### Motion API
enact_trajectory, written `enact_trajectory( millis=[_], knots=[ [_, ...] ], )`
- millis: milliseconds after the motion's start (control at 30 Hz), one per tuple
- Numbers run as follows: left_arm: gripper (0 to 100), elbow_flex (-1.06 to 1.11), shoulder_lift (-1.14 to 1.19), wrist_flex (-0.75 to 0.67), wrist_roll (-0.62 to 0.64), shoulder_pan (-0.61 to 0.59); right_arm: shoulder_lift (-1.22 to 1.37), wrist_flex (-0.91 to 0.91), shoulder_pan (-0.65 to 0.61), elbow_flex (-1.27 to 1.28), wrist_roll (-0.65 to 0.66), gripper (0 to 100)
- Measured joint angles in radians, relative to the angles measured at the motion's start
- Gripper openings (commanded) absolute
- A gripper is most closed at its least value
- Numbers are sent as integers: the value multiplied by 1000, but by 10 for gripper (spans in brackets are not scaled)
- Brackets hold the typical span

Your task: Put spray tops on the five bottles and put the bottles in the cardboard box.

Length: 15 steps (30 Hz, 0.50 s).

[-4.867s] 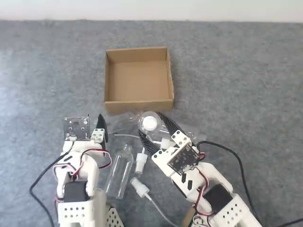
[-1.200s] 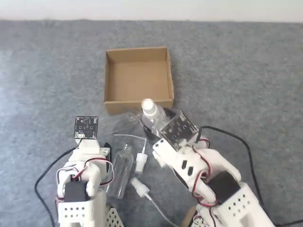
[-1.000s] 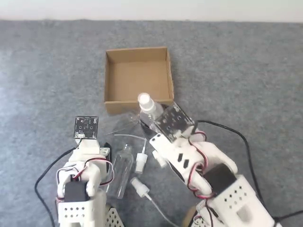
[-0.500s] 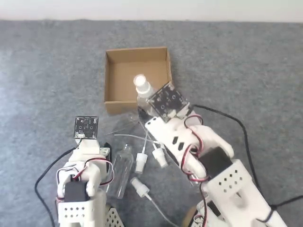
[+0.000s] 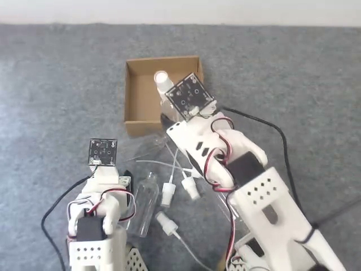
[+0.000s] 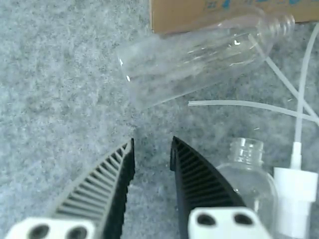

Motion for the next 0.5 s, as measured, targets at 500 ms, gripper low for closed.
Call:
enact_trajectory(
  millis=[500],
  knots=[
    [108,0,0,0,0,0,124,-192,-2,-3,-5,69]
  ],
)
